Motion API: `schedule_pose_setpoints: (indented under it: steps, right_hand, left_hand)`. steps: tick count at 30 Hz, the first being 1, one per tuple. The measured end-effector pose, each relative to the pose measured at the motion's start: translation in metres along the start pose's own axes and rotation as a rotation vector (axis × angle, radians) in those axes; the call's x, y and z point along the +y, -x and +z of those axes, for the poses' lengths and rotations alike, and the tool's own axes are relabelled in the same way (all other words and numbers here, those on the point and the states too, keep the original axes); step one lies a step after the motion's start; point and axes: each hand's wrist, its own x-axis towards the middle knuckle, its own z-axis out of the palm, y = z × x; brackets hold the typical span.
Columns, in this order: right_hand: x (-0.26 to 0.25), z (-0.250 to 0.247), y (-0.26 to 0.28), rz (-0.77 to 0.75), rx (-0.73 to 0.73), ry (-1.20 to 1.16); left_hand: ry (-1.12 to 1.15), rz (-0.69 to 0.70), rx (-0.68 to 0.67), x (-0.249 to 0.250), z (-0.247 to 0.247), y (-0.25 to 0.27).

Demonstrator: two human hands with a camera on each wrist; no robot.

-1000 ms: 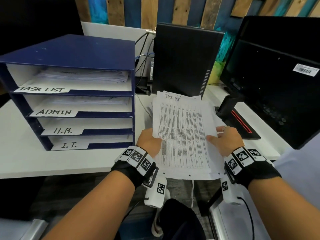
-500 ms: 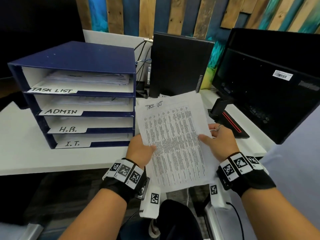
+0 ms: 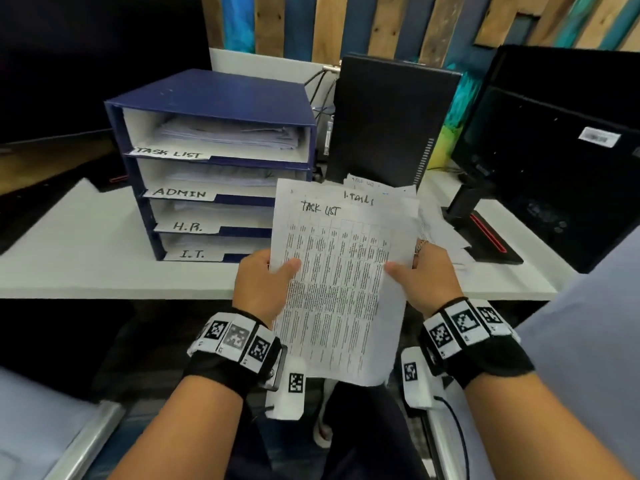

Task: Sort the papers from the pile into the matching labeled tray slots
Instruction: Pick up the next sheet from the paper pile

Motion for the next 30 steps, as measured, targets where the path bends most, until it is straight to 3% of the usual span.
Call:
schedule_pose_setpoints:
  steps: [4,10,14,17,23,27,30]
  right_hand:
    - [-0.015,0.022,0.008,-0.024,-0.058,-0.102]
    - [-0.032,0.065,0.026,-0.055,-0.289,-0.172]
    - [-0.042,0.093,0.028,-0.021,-0.303,-0.220]
    - [-0.063,0.104,0.016,0.037,-0.289,-0.311]
    - [-0.115,0.109,-0.015,0.066,-0.234,-0.384]
    - [-0.128,0.107,-0.010,0.084,-0.234,-0.391]
    - [-0.120,0.104,0.005,0.157,-0.317,-0.383]
  left_hand:
    - [0.047,-0.008,0.105,0.002,-0.029,0.002]
    - [-0.004,0.011,0.263,0.015,-0.087,-0.002]
    - [-0.070,0.005,0.268,0.034,-0.121,-0.013]
    - [-0.060,-0.083,0.247,0.046,-0.144,-0.018]
    - [-0.186,-0.097,0.093,0.051,-0.171,-0.014]
    - [-0.051,-0.111,0.149,0.057,-0.173,-0.024]
    - [-0.010,-0.063,0.221,0.068,-0.170,-0.037]
